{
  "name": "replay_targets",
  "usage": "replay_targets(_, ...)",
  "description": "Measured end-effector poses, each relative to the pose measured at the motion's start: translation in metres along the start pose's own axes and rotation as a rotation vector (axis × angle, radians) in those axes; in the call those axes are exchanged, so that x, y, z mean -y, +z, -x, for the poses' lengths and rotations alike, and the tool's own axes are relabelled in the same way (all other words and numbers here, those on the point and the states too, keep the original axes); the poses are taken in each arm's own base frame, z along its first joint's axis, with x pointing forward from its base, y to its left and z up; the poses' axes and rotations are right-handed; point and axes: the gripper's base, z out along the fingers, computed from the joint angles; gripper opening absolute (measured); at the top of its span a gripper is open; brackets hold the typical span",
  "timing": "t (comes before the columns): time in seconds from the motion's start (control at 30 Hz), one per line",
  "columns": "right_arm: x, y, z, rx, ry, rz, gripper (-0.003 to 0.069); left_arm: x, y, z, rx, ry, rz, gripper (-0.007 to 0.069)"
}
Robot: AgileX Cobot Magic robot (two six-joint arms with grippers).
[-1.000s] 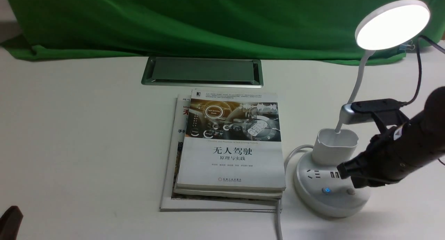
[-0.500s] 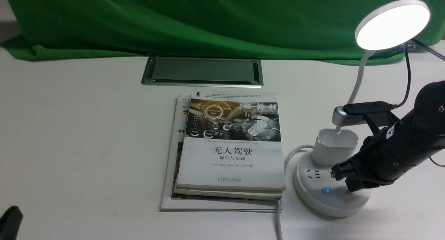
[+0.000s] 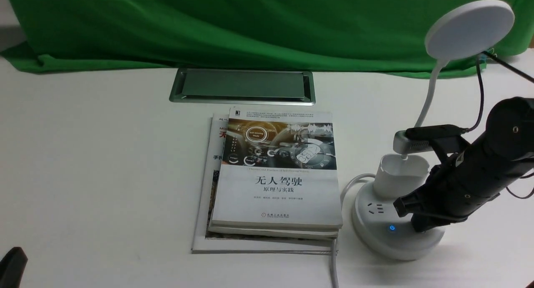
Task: Turn off the desk lamp on the white desktop by hand.
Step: 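Press the power button on the lamp base to turn the lamp off with the right gripper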
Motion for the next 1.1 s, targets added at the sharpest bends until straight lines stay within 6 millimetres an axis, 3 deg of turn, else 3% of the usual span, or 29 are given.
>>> replay_targets(0.13,0.0,-0.013,-0.003,0.045,-0.015,-0.014,0.0034,0.0,0.0,0.0,0.0,0.0,0.0,0.0242)
replay_targets(0.3,-0.005,-0.061,-0.012,0.186,-0.03,-0.018,0.0032,0.0,0.0,0.0,0.0,0.0,0.0,0.0242)
replay_targets(0.43,-0.007,-0.076,-0.022,0.248,-0.028,-0.018,0.0032,0.0,0.0,0.0,0.0,0.0,0.0,0.0242)
replay_targets(0.6,-0.005,-0.064,-0.023,0.205,-0.023,-0.02,0.0032,0.0,0.0,0.0,0.0,0.0,0.0,0.0242)
replay_targets(0.97,0.001,-0.001,-0.01,0.058,0.001,-0.008,0.0032,0.0,0.0,0.0,0.0,0.0,0.0,0.0242)
replay_targets(1.1,0.002,0.003,-0.007,0.052,0.003,-0.006,0.0032,0.0,0.0,0.0,0.0,0.001,0.0,0.0242)
